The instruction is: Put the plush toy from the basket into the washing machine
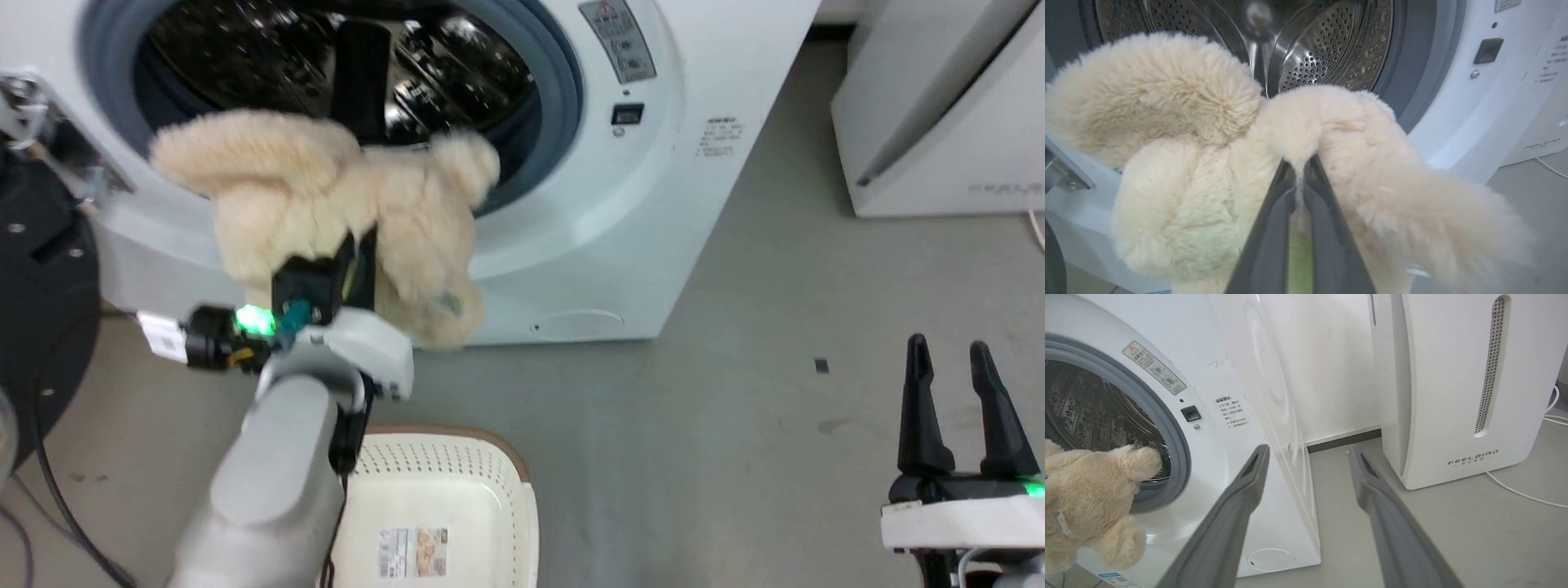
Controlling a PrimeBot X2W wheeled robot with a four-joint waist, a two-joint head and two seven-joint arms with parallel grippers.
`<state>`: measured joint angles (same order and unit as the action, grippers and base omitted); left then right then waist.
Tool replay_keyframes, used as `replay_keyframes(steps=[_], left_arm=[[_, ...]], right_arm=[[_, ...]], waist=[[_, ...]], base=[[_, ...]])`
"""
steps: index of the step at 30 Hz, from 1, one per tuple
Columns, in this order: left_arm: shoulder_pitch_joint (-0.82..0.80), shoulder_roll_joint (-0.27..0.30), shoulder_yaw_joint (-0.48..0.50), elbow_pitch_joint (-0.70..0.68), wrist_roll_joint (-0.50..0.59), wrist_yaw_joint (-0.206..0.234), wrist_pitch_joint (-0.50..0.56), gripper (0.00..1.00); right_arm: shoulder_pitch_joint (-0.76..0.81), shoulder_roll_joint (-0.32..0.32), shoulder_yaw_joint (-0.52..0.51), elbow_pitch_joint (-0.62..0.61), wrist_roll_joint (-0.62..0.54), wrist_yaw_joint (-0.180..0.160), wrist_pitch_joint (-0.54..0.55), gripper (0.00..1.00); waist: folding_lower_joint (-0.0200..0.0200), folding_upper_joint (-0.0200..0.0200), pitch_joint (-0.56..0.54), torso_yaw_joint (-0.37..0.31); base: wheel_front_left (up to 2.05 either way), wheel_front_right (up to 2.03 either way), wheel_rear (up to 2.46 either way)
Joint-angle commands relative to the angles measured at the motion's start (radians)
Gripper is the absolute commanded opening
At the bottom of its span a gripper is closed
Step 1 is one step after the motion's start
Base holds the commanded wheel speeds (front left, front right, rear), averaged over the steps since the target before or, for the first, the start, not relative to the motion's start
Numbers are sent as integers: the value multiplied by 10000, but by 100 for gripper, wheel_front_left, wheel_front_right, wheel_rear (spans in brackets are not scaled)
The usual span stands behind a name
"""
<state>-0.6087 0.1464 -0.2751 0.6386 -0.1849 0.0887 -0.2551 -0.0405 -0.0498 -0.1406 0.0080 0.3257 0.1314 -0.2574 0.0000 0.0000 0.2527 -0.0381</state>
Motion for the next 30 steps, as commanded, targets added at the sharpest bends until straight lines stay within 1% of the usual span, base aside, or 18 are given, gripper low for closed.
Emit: replay_keyframes(steps=[1,9,10,12,21,26,30], left_arm=[[-415,55,90,-87,65,58,-66,0],[-2298,502,594,320,298,98,-66,0],[-2298,502,594,320,298,98,-66,0],[-2796,652,737,506,327,81,-66,0],[-4885,1561,1095,1424,683,90,-66,0],[-6213,1976,1272,1919,688,-24,-66,0],[-7169,2410,1367,2289,795,29,-66,0]], right_arm=[[-262,-4,34,-61,-6,-7,-44,100],[-974,-4,222,-161,106,-7,-44,100],[-974,-4,222,-161,106,-7,-44,100],[-1128,-4,263,-174,159,-7,-44,100],[-1773,-4,605,-256,551,-7,-44,100],[-2089,-4,650,-330,769,-7,-44,100],[-2255,-4,760,-374,928,-7,-44,100]], waist=[[0,0,487,-308],[0,0,1823,-1099],[0,0,1823,-1099],[0,0,2140,-1285],[0,0,3620,-2268],[0,0,4327,-2617],[0,0,4721,-2824]], base=[[0,0,0],[0,0,0],[0,0,0],[0,0,0],[0,0,0],[0,0,0],[0,0,0]])
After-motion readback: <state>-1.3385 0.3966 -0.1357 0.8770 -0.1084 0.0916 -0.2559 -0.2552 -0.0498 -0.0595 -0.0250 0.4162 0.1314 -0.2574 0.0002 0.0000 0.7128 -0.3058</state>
